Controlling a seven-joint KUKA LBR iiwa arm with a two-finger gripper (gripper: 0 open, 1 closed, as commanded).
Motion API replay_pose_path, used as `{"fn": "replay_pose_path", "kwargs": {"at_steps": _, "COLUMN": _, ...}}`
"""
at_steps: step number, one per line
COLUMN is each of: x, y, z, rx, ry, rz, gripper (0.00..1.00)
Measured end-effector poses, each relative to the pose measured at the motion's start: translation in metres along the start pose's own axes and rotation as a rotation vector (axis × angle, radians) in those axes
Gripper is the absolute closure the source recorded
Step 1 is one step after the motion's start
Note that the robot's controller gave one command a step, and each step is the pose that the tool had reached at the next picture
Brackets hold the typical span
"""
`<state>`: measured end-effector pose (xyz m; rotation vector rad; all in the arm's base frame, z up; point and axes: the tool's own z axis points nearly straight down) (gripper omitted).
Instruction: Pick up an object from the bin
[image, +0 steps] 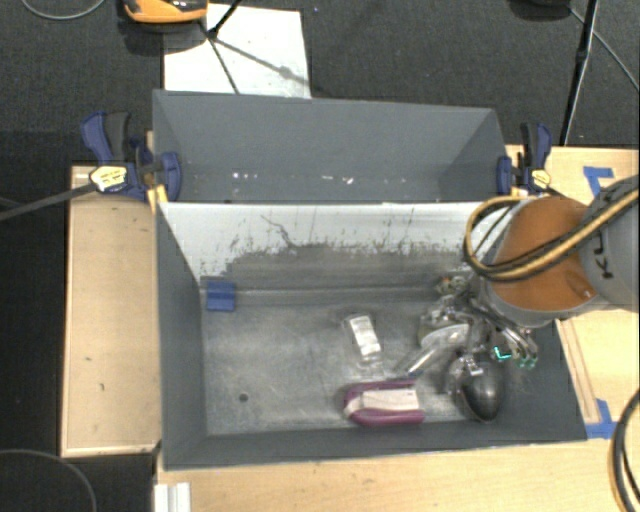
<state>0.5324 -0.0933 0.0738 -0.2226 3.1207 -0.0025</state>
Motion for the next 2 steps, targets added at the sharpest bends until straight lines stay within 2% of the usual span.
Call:
{"fn": "replay_pose_path", "kwargs": {"at_steps": 1, "x": -0.004, "y": -0.001, "z": -0.003, "rx": 0.004, "ry": -0.013, "rz": -0.002, "gripper": 1.00}}
{"fn": "replay_pose_path", "kwargs": {"at_steps": 2, "x": -0.016, "y": 0.011, "z": -0.137, "rx": 0.000, "ry": 0.002, "rz": 0.055, "gripper": 1.00}}
